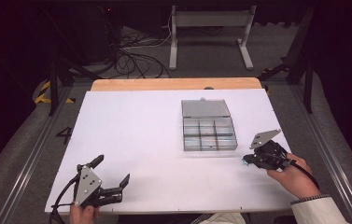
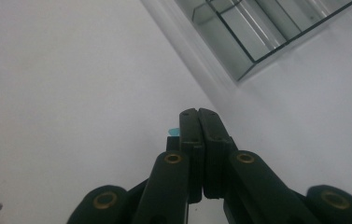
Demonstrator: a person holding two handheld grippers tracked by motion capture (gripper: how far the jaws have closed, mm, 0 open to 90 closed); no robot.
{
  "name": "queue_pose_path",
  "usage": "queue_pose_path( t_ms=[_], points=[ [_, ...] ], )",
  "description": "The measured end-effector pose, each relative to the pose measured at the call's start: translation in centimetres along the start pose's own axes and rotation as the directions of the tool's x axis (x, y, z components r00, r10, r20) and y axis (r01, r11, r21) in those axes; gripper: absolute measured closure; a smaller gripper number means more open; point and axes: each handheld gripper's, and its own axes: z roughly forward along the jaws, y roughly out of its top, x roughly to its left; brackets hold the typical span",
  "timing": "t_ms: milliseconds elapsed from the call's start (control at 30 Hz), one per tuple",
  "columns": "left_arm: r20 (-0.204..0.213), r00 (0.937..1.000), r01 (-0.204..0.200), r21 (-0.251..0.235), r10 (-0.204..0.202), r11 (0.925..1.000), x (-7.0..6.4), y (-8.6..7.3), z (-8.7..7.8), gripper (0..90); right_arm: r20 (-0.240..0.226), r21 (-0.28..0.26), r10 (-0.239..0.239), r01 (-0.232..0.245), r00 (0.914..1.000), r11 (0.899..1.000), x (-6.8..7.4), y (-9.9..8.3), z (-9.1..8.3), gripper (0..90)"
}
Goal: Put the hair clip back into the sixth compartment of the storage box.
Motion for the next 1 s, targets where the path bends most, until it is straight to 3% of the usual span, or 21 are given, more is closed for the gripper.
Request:
queue_pose_path(
  t_ms=[400,1000],
  points=[
    [0.000,1.0000,0.001,0.000,-0.001,1.0000,0.0,0.0,0.0,2.4,0.014,-0.088,0.028,-0.026,0.9995,0.996,0.0,1.1,-1.4,89.6],
    [0.001,1.0000,0.003,0.000,-0.003,1.0000,0.0,0.0,0.0,2.4,0.014,-0.185,0.123,-0.118,0.9924,0.976,-0.8,2.8,-2.8,89.7]
  ],
)
